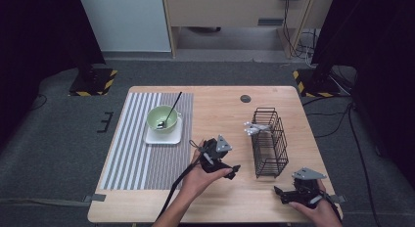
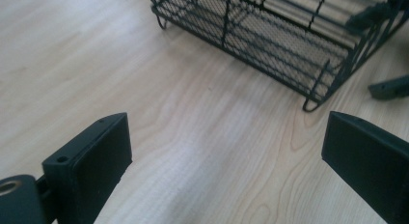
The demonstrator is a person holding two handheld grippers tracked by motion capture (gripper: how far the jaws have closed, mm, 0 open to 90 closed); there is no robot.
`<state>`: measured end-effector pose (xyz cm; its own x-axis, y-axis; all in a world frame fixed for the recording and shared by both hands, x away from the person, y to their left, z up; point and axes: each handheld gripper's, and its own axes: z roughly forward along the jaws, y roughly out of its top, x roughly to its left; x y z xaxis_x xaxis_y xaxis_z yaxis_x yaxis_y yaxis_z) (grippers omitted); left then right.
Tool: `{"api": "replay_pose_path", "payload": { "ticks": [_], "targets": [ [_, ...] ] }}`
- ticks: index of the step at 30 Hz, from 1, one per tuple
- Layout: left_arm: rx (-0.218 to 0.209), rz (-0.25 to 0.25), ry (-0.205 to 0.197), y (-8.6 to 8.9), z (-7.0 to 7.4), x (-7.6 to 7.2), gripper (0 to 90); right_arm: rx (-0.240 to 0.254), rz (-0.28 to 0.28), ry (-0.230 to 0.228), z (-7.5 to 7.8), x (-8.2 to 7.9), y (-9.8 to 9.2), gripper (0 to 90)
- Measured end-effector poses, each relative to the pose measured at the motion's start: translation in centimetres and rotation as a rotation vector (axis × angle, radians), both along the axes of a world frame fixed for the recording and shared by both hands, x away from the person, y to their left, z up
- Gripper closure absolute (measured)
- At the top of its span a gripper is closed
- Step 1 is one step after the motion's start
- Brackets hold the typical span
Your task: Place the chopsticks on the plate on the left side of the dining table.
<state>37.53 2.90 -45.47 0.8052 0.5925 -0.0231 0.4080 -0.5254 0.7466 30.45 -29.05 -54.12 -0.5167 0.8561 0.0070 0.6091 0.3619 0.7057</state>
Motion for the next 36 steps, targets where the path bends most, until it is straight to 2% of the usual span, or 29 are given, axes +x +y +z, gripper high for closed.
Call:
{"api": "replay_pose_path", "payload": {
  "ticks": [1, 3, 4, 6, 9, 10, 11, 14, 16, 24, 30, 36],
  "targets": [
    [0.0, 0.0, 0.0, 0.0, 0.0, 0.0, 2.9, 0.0, 0.0, 0.0, 0.0, 0.0, 0.0, 0.3],
    [0.028, 0.007, -0.013, 0.0, 1.2, 0.7, 2.9, 0.003, -0.003, 0.003, 0.0, 0.0, 0.0, 0.4],
    [0.028, 0.007, -0.013, 0.0, 1.2, 0.7, 2.9, 0.003, -0.003, 0.003, 0.0, 0.0, 0.0, 0.4],
    [0.031, 0.011, -0.026, -0.3, 2.5, 1.1, 3.0, 0.006, -0.003, 0.002, 0.0, 0.1, 0.0, 0.6],
    [0.028, 0.019, -0.033, -0.3, 3.3, 1.2, 2.9, 0.002, -0.003, 0.0, 0.0, 0.2, -0.2, 0.6],
    [0.041, 0.023, -0.046, -0.4, 4.0, 1.3, 2.8, 0.003, -0.025, -0.002, 0.0, 0.2, -0.3, 0.6],
    [0.041, 0.023, -0.046, -0.4, 4.0, 1.3, 2.8, 0.003, -0.031, -0.002, 0.0, 0.2, -0.3, 0.6],
    [0.014, 0.036, -0.049, -0.3, 5.3, 1.5, 3.0, 0.003, -0.031, -0.001, 0.0, 0.2, -0.3, 0.6],
    [0.029, 0.034, -0.066, -0.4, 6.3, 1.8, 3.5, 0.003, -0.029, -0.002, 0.0, 0.2, -0.3, 0.6],
    [0.024, 0.025, -0.074, -0.8, 8.5, 2.4, 8.1, 0.002, -0.029, -0.002, 0.0, 0.2, -0.3, 0.6],
    [0.013, 0.015, -0.078, -1.3, 10.1, 2.2, 16.9, 0.0, -0.03, -0.002, 0.0, 0.1, -0.4, 0.5],
    [0.006, -0.011, -0.086, -1.4, 11.0, 1.8, 31.6, 0.002, -0.029, 0.001, 0.0, 0.0, -0.4, 0.6]
  ]
}}
